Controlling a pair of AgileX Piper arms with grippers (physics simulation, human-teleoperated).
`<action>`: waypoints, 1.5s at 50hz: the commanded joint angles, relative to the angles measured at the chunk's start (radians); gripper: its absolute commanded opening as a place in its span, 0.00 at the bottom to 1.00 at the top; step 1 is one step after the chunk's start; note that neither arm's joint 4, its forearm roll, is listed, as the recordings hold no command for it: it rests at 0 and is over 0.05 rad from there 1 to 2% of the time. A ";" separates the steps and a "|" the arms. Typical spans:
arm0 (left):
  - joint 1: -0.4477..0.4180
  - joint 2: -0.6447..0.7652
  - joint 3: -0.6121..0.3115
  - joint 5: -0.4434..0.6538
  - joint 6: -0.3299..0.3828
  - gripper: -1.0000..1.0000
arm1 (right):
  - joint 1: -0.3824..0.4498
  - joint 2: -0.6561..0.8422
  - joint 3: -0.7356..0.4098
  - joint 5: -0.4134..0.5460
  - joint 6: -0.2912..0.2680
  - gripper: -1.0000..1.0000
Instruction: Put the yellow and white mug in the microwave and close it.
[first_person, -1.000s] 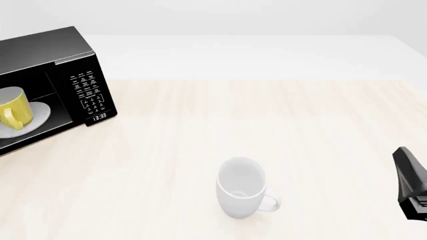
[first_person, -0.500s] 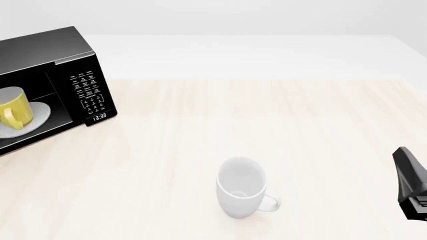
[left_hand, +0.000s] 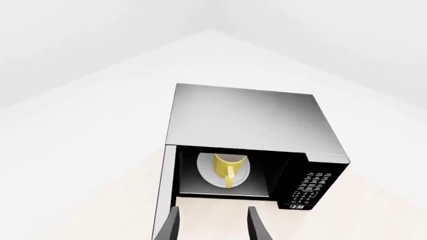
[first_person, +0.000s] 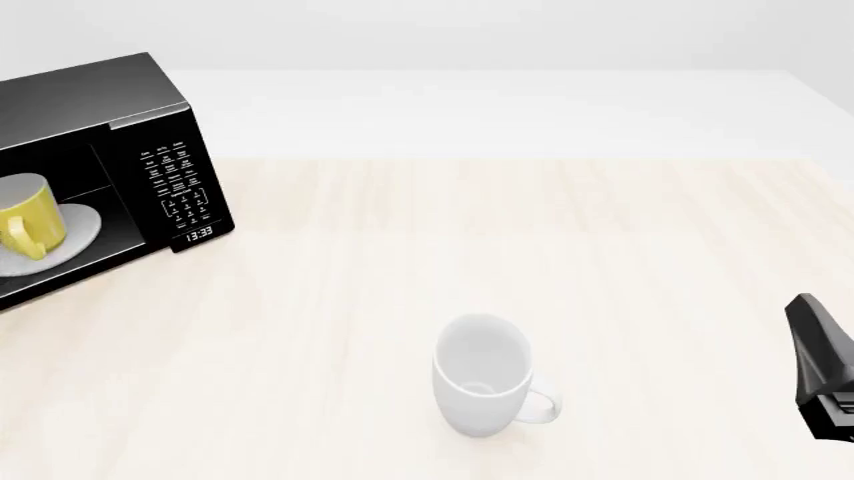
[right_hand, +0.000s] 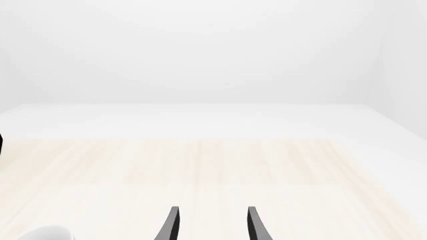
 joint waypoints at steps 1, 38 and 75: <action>0.072 0.023 -0.022 0.010 -0.021 1.00 | 0.000 0.000 0.000 0.000 0.000 1.00; 0.310 0.114 -0.068 0.005 -0.089 1.00 | 0.000 0.000 0.000 0.000 0.000 1.00; 0.537 0.249 -0.089 -0.055 -0.140 1.00 | 0.000 0.000 0.000 0.000 0.000 1.00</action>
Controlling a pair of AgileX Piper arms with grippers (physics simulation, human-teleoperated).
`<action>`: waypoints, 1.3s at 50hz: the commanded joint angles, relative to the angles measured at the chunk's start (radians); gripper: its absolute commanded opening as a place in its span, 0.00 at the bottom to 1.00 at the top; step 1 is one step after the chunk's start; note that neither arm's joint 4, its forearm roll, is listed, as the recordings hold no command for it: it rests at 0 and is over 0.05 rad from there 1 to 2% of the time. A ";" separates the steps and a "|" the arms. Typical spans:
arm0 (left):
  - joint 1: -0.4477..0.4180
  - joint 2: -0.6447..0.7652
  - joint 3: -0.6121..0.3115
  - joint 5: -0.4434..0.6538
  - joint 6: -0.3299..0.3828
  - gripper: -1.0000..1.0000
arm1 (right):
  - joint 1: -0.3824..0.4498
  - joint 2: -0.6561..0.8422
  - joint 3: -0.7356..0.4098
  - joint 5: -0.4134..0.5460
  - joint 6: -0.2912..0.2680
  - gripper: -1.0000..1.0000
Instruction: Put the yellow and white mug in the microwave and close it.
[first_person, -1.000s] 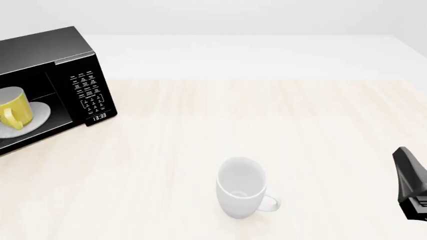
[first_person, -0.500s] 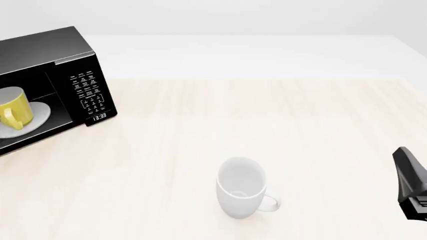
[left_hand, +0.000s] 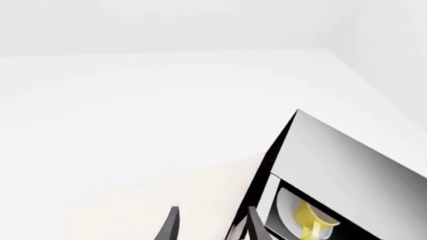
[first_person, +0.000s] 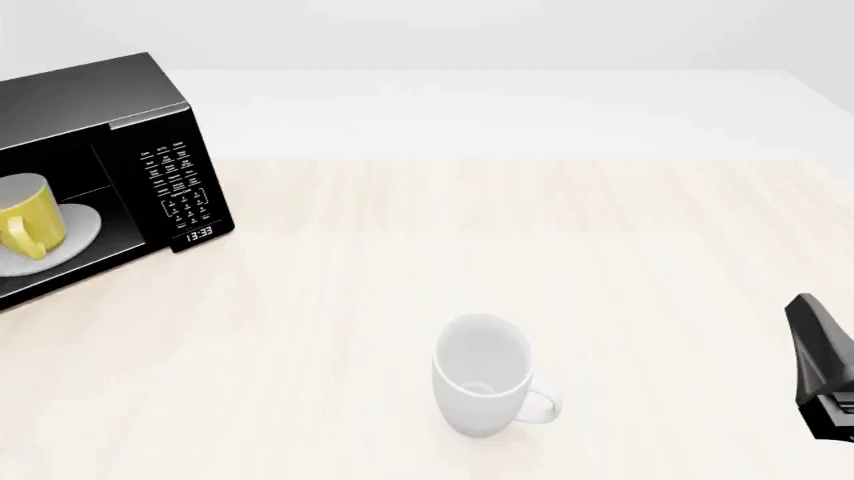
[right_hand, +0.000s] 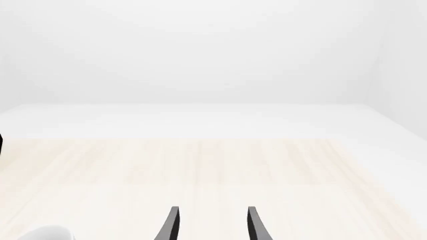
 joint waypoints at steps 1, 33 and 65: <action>0.055 0.037 -0.005 -0.015 -0.009 1.00 | 0.000 0.000 0.000 0.000 0.000 1.00; 0.214 0.168 0.040 -0.097 0.013 1.00 | 0.000 0.000 0.000 0.000 0.000 1.00; 0.299 0.347 0.099 -0.178 0.095 1.00 | 0.000 0.000 0.000 0.000 0.000 1.00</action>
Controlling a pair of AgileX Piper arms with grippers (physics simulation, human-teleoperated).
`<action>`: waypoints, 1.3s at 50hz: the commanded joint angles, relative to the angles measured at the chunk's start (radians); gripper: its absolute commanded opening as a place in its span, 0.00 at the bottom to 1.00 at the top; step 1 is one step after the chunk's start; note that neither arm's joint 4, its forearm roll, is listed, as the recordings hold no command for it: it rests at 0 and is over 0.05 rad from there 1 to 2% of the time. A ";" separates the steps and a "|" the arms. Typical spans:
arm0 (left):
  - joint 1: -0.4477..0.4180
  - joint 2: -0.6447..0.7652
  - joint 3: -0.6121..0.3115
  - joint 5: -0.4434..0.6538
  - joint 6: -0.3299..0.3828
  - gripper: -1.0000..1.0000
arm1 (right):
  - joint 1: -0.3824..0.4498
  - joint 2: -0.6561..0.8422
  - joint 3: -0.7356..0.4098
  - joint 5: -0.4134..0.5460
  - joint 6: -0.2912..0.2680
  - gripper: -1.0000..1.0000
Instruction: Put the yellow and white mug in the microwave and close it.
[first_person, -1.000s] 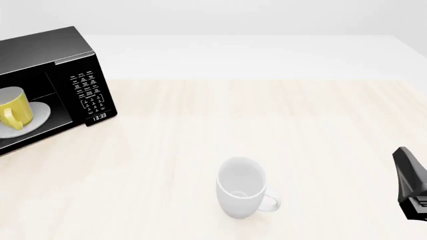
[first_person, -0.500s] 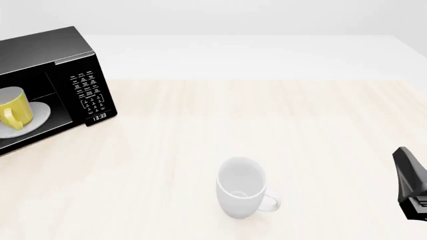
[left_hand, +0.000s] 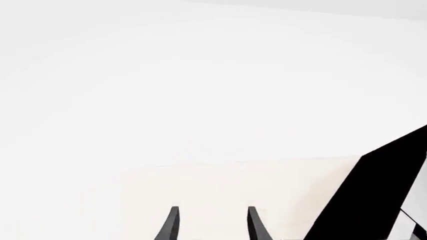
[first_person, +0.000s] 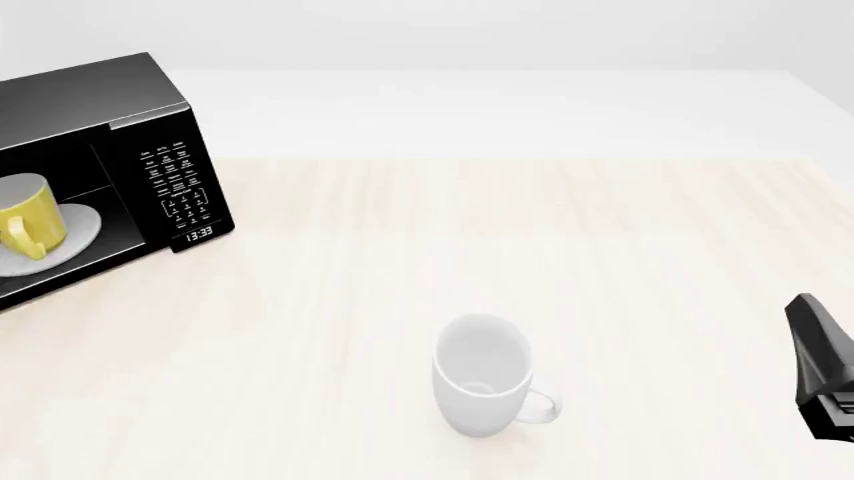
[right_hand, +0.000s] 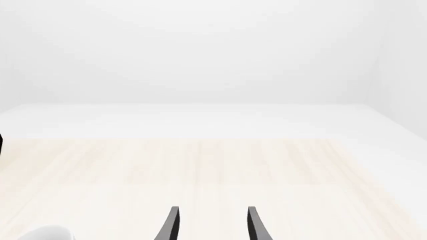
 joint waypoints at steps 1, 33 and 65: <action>0.024 0.054 0.026 -0.037 0.041 1.00 | 0.000 0.000 0.000 0.000 0.000 1.00; -0.082 0.127 0.194 -0.149 0.187 1.00 | 0.000 0.000 0.000 0.000 0.000 1.00; -0.251 0.161 0.241 -0.177 0.172 1.00 | 0.000 0.000 0.000 0.000 0.000 1.00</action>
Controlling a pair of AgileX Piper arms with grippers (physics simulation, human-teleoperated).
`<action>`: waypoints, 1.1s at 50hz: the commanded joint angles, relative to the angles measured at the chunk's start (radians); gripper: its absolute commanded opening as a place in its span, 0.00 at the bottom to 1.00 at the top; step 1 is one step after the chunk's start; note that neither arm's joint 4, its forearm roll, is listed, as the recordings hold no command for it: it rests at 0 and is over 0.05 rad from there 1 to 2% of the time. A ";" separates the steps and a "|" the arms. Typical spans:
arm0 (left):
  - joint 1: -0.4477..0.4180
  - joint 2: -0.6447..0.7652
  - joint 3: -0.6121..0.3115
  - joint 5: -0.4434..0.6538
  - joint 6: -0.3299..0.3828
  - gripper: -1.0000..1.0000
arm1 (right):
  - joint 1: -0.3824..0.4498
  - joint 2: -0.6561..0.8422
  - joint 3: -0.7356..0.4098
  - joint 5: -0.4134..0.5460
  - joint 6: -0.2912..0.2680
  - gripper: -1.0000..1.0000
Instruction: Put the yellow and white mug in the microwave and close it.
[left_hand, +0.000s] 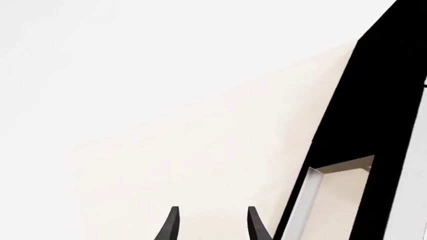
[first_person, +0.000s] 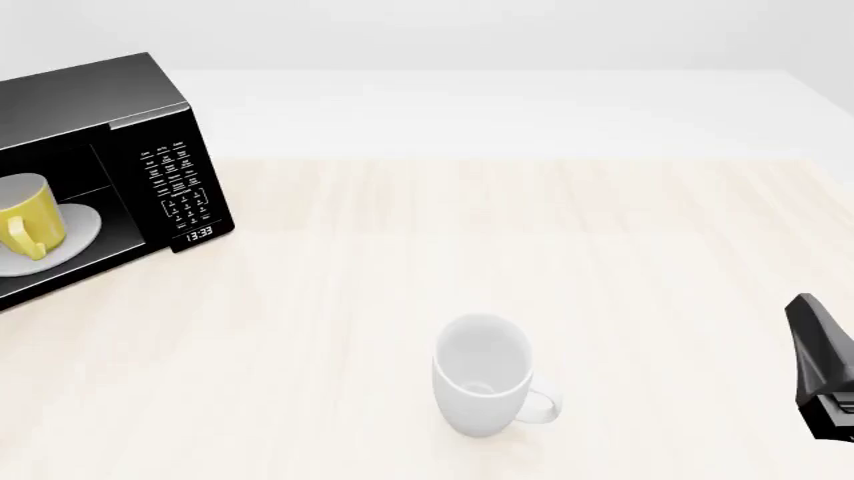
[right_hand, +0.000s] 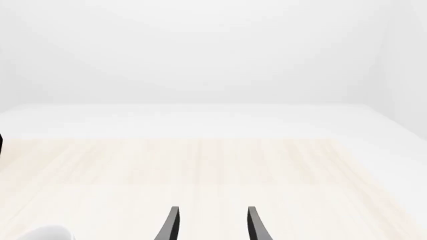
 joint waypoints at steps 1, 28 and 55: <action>-0.055 0.024 0.014 -0.018 -0.007 1.00 | 0.000 0.000 0.000 0.000 0.000 1.00; -0.198 0.029 0.029 -0.026 -0.061 1.00 | 0.000 0.000 0.000 0.000 0.000 1.00; -0.308 0.015 0.037 -0.053 -0.093 1.00 | 0.000 0.000 0.000 0.000 0.000 1.00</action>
